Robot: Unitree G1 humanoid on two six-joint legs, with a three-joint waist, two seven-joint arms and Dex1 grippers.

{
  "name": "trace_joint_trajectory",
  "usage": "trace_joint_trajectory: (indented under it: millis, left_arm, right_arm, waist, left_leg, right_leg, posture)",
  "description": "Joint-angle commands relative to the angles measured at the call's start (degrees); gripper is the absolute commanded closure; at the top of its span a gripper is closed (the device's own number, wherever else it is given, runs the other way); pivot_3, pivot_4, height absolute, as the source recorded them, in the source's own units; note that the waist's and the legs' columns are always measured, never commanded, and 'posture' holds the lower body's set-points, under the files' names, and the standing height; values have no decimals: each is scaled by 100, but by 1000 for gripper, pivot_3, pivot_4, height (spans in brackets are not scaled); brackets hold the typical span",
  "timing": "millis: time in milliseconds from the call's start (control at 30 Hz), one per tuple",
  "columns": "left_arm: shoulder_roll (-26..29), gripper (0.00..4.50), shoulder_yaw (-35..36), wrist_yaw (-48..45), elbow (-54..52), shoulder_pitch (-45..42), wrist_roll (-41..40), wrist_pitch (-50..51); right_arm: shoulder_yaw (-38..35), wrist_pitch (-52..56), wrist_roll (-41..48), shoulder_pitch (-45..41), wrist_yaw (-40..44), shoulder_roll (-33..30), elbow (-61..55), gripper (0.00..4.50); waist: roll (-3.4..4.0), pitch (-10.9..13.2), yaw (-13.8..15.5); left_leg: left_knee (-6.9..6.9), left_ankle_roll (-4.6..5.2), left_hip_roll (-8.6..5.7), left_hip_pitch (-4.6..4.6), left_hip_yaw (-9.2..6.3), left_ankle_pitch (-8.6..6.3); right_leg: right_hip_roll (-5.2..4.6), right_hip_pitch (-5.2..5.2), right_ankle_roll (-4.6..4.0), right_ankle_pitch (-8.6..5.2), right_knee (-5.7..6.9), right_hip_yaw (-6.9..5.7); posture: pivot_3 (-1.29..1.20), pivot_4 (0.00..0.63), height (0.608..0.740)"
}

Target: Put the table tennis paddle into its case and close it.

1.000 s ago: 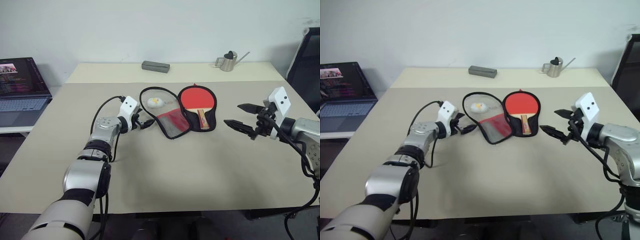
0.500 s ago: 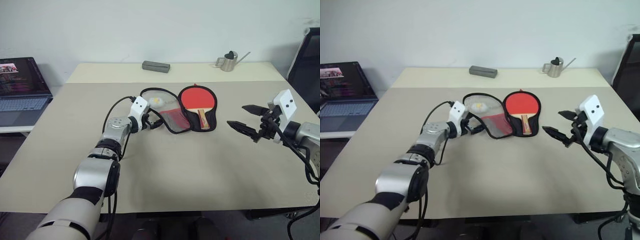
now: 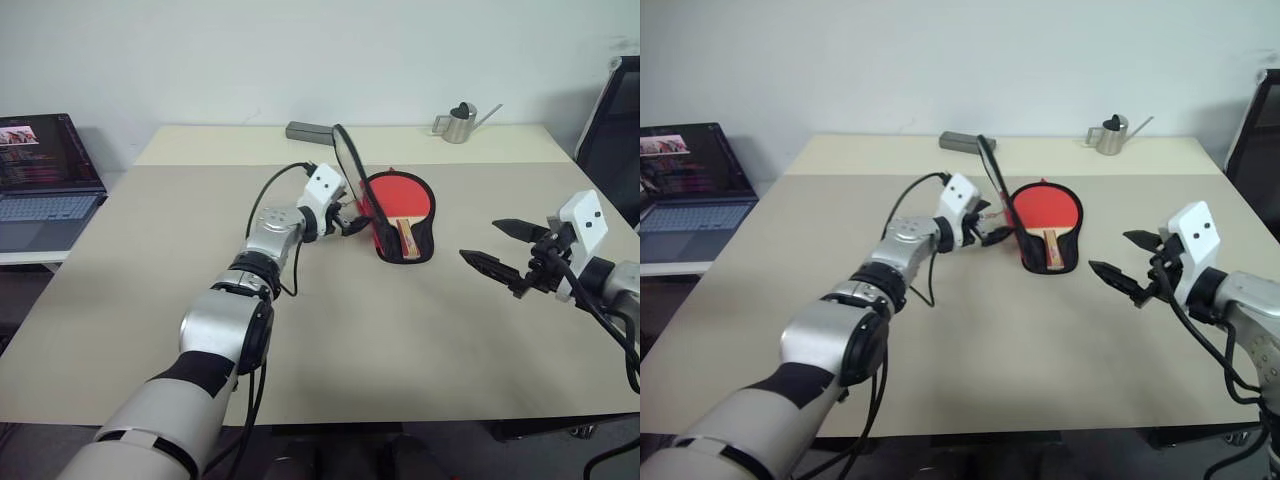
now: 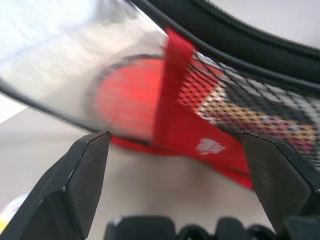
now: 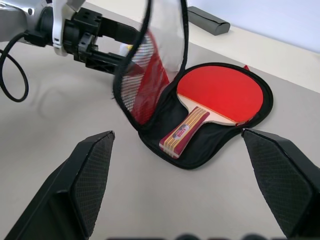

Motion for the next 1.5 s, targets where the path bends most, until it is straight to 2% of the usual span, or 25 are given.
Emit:
trace_joint_trajectory:
  millis: [33,200,333,500,700,800,867,1167,1333,1500]
  left_arm:
    - [-254,0,-85,8,3,-170,139,-82]
    - [-544,0,-106,38,24,-136,227,-68]
    - [-590,0,59,-124,-1,-189,68,-68]
    - [-288,0,379,-617,-106,-204,-229,-159]
    - [293,0,649,-2080,-533,23,-739,-270]
    - [588,0,701,-2879,-1121,293,-1095,-46]
    - [826,0,726,-3147,-1923,651,-1385,325]
    - [1430,0,734,-2453,-5505,2562,-2167,2131]
    - [1559,0,679,-2046,-6287,2960,-2344,2571]
    - [1659,0,639,-1824,-6552,3021,-2462,2736]
  right_arm:
    - [-490,234,300,171,-253,-6,-556,51]
    - [-827,512,640,470,-532,3,-940,51]
    - [-782,555,775,429,-687,16,-928,51]
    - [-284,334,592,13,-685,66,-451,51]
    - [668,-121,9,-913,-674,323,640,51]
    - [1012,-294,-263,-1415,-688,563,1312,51]
    - [1139,-345,-450,-1815,-903,853,1879,51]
    - [1472,-1079,-1407,-3101,-1557,2029,4314,51]
    - [1405,-1714,-1846,-3695,-1862,2459,5815,51]
    - [1508,-2514,-2250,-4328,-1831,2677,7338,51]
  waist:
    - [0,0,5]
    - [-1,1,6]
    - [-2,1,-2]
    - [-1,1,-44]
    - [-1,0,-72]
    - [1,-1,-79]
    - [1,0,-94]
    - [2,-1,-108]
    - [3,-2,-106]
    - [4,-2,-124]
  left_leg:
    - [0,1,1,1,2,0]
    - [0,4,2,4,2,-2]
    - [0,5,2,9,6,-2]
    - [3,5,2,13,8,-2]
    - [4,4,1,14,8,-1]
    - [6,-5,1,14,7,4]
    - [6,-9,4,14,6,7]
    - [8,-17,3,7,7,11]
    - [9,-18,2,8,8,12]
    - [7,-24,2,9,10,16]
  right_leg:
    - [0,2,0,0,-1,1]
    - [2,3,1,0,1,2]
    - [2,5,2,1,5,5]
    - [2,6,3,1,12,6]
    - [3,4,3,1,18,8]
    - [3,4,2,2,18,8]
    - [4,2,1,2,17,9]
    - [5,-19,-2,4,26,32]
    - [6,-23,-5,5,31,32]
    - [7,-22,-9,8,31,32]
  posture:
    - [0,150,740]
    - [0,150,740]
    - [0,150,740]
    - [0,150,740]
    - [0,150,740]
    - [0,150,740]
    - [0,150,740]
    - [0,150,740]
    - [0,150,740]
    - [0,150,740]
